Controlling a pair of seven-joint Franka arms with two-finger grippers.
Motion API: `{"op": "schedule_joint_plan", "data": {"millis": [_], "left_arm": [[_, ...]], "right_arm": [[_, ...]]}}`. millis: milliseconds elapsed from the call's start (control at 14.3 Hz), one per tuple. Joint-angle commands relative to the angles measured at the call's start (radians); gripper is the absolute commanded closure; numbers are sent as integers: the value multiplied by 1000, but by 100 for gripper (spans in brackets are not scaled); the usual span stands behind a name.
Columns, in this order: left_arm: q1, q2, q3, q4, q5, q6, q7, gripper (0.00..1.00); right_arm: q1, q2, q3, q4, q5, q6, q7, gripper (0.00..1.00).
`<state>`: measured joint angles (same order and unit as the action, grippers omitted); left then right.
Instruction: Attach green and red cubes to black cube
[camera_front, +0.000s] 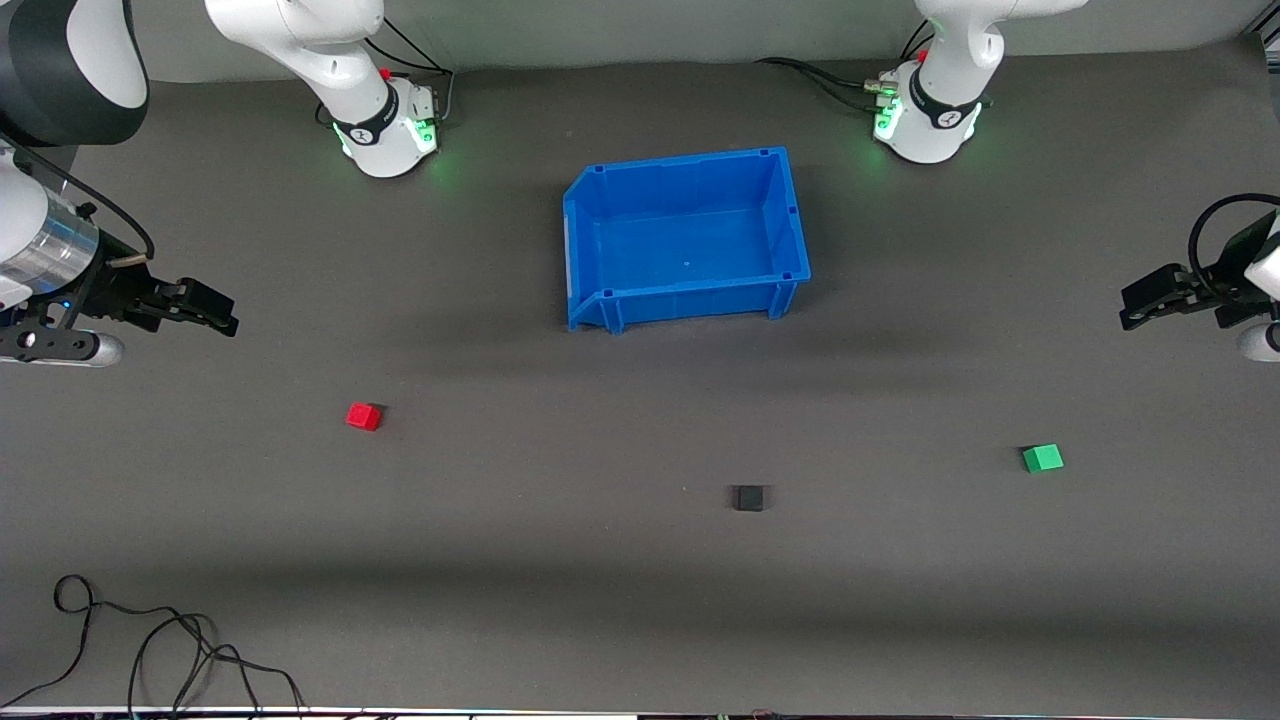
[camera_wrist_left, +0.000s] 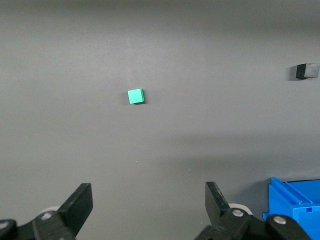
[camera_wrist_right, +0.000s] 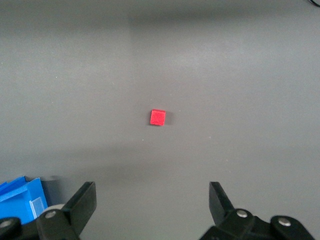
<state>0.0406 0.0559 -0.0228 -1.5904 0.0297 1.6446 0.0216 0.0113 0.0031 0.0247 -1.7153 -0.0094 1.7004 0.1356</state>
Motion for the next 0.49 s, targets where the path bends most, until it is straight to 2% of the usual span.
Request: {"op": "schedule_joint_plan", "data": {"millis": [0, 420], "left_arm": [[-7, -27, 11, -31, -4, 12, 17, 0], [12, -22, 12, -29, 4, 23, 17, 0]], "right_arm": [[-1, -9, 7, -9, -20, -19, -19, 0], [-1, -2, 9, -15, -14, 5, -19, 0]]}}
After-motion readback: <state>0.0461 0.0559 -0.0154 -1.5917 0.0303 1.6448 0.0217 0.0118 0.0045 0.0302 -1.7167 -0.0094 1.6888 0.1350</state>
